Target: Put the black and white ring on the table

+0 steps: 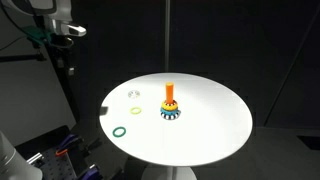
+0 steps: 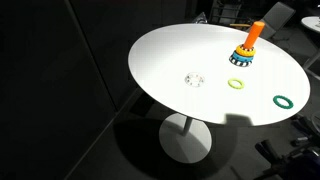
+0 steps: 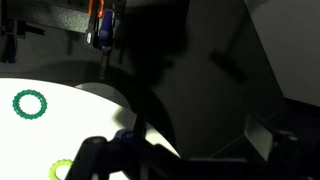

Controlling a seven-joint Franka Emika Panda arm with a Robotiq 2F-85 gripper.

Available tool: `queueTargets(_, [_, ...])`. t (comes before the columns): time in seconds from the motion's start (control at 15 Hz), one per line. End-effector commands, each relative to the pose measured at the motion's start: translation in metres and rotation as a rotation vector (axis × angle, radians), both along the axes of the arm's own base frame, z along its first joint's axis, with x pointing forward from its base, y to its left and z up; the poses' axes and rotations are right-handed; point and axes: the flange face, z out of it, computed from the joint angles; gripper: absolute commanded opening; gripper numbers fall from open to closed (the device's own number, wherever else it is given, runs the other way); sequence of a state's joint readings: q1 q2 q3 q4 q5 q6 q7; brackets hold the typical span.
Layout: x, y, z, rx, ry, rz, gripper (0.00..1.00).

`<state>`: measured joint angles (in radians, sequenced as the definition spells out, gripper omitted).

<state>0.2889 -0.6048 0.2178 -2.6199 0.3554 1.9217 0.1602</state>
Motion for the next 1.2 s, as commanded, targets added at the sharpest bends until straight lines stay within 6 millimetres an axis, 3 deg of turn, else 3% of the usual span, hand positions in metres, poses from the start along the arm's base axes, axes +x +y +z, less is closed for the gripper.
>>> queueTargets(0.0, [0.000,0.000,0.001,-0.001,0.001,0.000,1.00])
queueTargets(0.53, [0.006,-0.009,0.004,-0.026,-0.001,-0.019,1.00])
queueTargets(1.13, [0.025,-0.044,0.013,-0.123,-0.040,-0.071,1.00])
